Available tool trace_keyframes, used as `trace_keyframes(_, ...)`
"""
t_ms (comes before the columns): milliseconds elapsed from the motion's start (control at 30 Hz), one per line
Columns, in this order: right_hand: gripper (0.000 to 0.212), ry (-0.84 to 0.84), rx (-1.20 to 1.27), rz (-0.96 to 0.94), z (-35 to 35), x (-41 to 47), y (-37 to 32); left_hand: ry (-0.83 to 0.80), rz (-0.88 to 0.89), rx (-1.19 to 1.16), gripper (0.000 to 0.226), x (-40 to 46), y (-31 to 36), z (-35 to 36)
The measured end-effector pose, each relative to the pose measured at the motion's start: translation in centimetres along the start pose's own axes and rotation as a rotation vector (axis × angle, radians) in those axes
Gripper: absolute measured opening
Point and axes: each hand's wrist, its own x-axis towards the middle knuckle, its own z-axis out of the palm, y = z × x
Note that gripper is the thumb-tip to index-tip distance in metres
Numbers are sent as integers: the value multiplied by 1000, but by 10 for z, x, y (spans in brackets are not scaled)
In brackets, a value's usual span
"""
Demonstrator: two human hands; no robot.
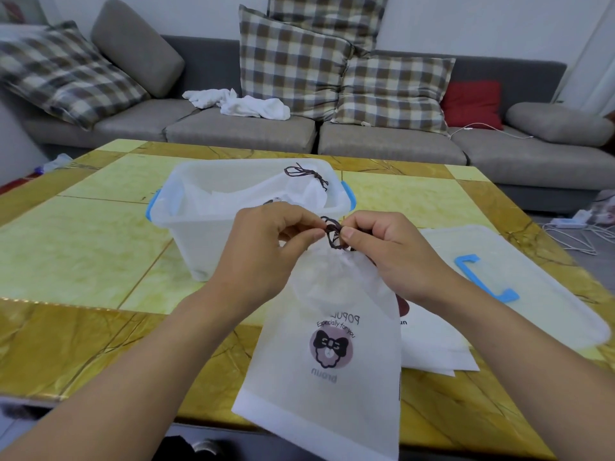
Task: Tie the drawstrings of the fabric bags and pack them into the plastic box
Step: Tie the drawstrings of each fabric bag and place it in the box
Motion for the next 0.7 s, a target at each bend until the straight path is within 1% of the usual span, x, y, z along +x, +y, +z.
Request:
trace_keyframes(133, 25, -18, 31, 8, -1, 0, -1, -37, -8, -28, 22, -3, 1, 3)
trace_keyframes(233, 27, -11, 54, -13, 1, 2, 1, -13, -49, -94, 19, -6, 5, 7)
trace_keyframes(333, 27, -13, 50, -12, 3, 2, 2, 7, -70, -89, 13, -6, 8, 10)
trace_keyframes(400, 27, -18, 54, -26, 4, 2, 3, 13, -118, -131, 9, -6, 10, 12)
trace_keyframes(500, 28, -21, 60, -38, 4, 3, 4, 11, -177, -197, 9, -7, 12, 15)
trace_keyframes(567, 29, -23, 73, -37, 3, 3, 5, -26, -204, -237, 10, -7, 13, 15)
trace_keyframes(700, 30, -37, 99, -32, 1, 3, 6, -137, -298, -422, 18, -7, 15, 11)
